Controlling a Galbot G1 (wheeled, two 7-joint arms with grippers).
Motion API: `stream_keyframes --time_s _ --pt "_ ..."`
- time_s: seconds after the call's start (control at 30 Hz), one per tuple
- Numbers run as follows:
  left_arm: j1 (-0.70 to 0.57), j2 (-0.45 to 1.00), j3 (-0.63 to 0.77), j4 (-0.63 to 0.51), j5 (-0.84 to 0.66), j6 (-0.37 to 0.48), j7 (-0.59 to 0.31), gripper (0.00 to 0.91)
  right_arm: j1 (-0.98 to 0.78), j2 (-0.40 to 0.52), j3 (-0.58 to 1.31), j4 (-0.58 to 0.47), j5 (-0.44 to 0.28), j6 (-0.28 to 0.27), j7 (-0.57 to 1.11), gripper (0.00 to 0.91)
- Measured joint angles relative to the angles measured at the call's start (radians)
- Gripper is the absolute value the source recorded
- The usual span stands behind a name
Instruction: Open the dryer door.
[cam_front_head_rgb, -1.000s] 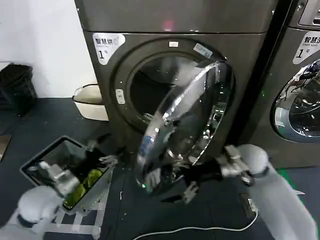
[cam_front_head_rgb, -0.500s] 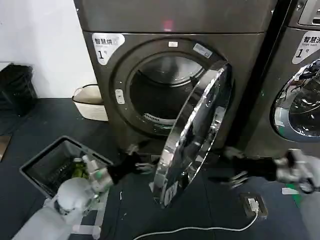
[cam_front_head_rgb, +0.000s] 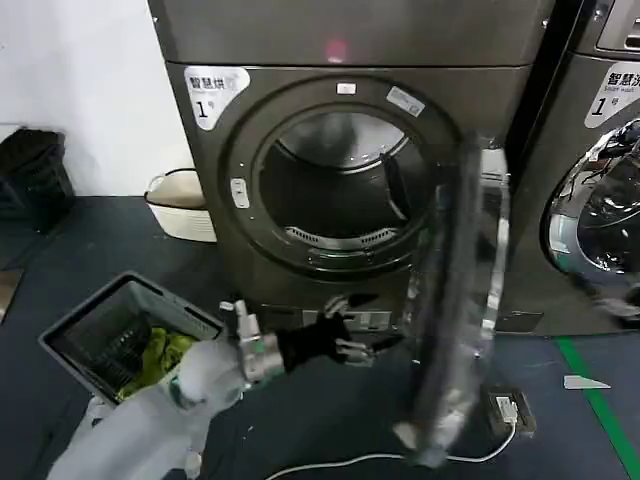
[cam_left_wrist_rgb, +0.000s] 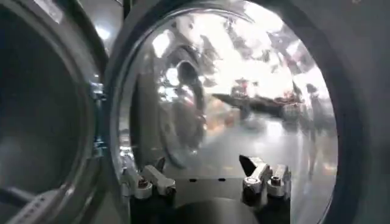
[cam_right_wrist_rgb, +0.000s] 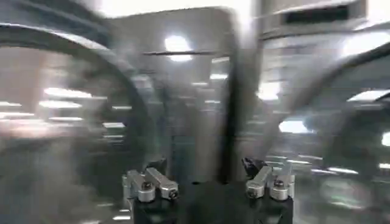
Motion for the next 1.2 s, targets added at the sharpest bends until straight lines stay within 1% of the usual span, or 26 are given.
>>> stream_keyframes --time_s 0.07,0.17,0.23,0.33,0.4,0.47,0.53,0.63,0.73,0.97,1.03,1.2 --pt "-0.023 -0.014 0.034 0.016 -0.008 0.001 -0.016 0.907 -0.019 0.007 0.053 0.017 -0.011 -0.03 0.117 0.907" --pt "-0.064 -0.042 0.089 0.041 -0.03 0.006 -0.043 0.907 -0.044 0.009 0.113 0.026 -0.075 -0.042 0.301 0.907" --pt "-0.091 -0.063 0.124 0.058 -0.028 0.004 -0.054 0.907 -0.061 0.01 0.147 0.037 -0.092 -0.072 0.394 0.907" --pt "-0.129 -0.094 0.172 0.082 -0.028 -0.005 -0.08 0.907 -0.083 0.001 0.201 0.043 -0.137 -0.082 0.481 0.907" --pt "-0.159 -0.118 0.202 0.101 -0.027 -0.02 -0.1 0.907 -0.096 -0.013 0.245 0.035 -0.152 -0.089 0.52 0.907" --pt "-0.192 -0.147 0.229 0.127 -0.03 -0.021 -0.115 0.907 -0.11 -0.027 0.289 0.021 -0.188 -0.09 0.555 0.907" --pt "-0.226 -0.176 0.248 0.154 -0.029 -0.019 -0.13 0.907 -0.126 -0.04 0.337 0.006 -0.219 -0.09 0.569 0.907" --pt "-0.267 -0.223 0.267 0.196 -0.028 -0.013 -0.16 0.907 -0.148 -0.056 0.404 -0.017 -0.233 -0.078 0.575 0.907" --pt "-0.299 -0.275 0.287 0.24 -0.017 -0.01 -0.182 0.907 -0.164 -0.065 0.461 -0.037 -0.232 -0.074 0.593 0.907" --pt "-0.353 -0.394 0.305 0.352 0.004 -0.01 -0.211 0.907 -0.186 -0.082 0.551 -0.033 -0.222 -0.084 0.594 0.907" --pt "-0.362 -0.422 0.308 0.374 0.004 -0.01 -0.219 0.907 -0.193 -0.088 0.574 -0.034 -0.209 -0.086 0.594 0.907" --pt "-0.382 -0.479 0.314 0.426 0.009 -0.014 -0.235 0.907 -0.209 -0.084 0.609 -0.03 -0.208 -0.082 0.589 0.907"
